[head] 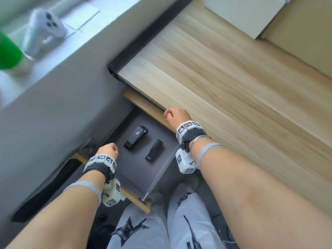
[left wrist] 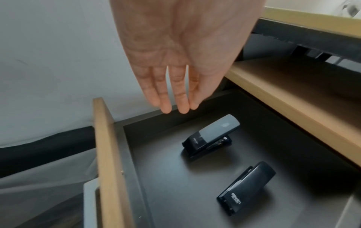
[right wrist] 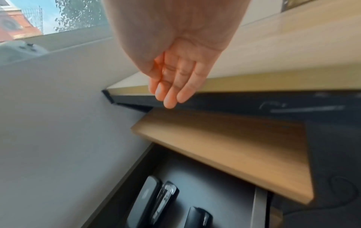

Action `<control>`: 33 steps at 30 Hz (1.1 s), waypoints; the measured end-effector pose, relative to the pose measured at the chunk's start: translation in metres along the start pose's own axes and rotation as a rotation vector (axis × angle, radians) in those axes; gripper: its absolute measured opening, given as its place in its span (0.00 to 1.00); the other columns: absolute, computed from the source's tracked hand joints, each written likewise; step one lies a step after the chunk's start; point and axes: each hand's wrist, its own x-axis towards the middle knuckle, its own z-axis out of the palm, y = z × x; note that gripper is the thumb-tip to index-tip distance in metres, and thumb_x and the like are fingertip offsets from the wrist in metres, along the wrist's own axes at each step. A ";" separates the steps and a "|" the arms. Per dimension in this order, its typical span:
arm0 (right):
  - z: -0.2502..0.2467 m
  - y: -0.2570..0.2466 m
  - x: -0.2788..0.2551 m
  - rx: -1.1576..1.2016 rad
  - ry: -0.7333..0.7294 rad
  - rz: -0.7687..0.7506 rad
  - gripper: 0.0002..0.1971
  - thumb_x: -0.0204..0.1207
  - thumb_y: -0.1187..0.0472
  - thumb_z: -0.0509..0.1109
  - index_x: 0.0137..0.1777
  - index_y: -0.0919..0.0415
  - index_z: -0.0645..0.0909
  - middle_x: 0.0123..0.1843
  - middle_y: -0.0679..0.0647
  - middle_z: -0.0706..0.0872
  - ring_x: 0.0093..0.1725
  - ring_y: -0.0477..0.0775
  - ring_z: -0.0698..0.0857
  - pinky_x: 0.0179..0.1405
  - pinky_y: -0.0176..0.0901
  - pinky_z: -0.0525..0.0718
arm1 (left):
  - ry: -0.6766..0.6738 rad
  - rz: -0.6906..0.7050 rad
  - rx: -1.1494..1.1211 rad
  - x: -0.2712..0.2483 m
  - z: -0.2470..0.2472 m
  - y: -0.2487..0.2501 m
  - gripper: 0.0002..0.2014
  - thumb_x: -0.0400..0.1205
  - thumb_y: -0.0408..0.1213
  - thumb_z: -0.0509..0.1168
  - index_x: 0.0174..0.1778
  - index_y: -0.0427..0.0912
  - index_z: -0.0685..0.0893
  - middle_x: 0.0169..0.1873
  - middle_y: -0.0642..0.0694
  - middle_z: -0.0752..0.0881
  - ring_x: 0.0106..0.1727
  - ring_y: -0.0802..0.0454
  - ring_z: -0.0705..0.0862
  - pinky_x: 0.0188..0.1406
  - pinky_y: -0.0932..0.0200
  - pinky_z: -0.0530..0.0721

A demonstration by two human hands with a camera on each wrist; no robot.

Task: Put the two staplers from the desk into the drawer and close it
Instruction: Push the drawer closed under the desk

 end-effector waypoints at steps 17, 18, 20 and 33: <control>-0.016 0.090 0.036 -0.306 0.499 0.163 0.28 0.77 0.59 0.58 0.77 0.41 0.66 0.84 0.45 0.64 0.84 0.52 0.60 0.79 0.53 0.57 | -0.247 -0.354 0.151 -0.017 0.042 -0.052 0.15 0.84 0.40 0.60 0.61 0.38 0.83 0.63 0.35 0.84 0.57 0.38 0.85 0.52 0.54 0.79; -0.014 0.091 0.036 -0.322 0.509 0.161 0.29 0.77 0.59 0.57 0.78 0.40 0.65 0.84 0.45 0.63 0.84 0.52 0.59 0.80 0.53 0.56 | -0.265 -0.351 0.159 -0.015 0.043 -0.050 0.16 0.84 0.40 0.58 0.64 0.39 0.82 0.64 0.35 0.84 0.60 0.39 0.85 0.56 0.54 0.80; -0.012 0.092 0.037 -0.345 0.531 0.148 0.29 0.77 0.59 0.56 0.79 0.40 0.64 0.84 0.46 0.62 0.84 0.52 0.59 0.81 0.54 0.56 | -0.289 -0.325 0.208 -0.014 0.042 -0.047 0.18 0.82 0.36 0.61 0.69 0.41 0.81 0.63 0.39 0.85 0.59 0.41 0.86 0.61 0.55 0.82; -0.010 0.093 0.036 -0.373 0.569 0.125 0.29 0.76 0.59 0.56 0.79 0.41 0.64 0.84 0.47 0.64 0.84 0.53 0.61 0.82 0.56 0.57 | -0.163 -0.313 -0.017 -0.004 0.037 0.000 0.18 0.75 0.37 0.72 0.22 0.36 0.74 0.23 0.41 0.78 0.29 0.43 0.80 0.36 0.56 0.78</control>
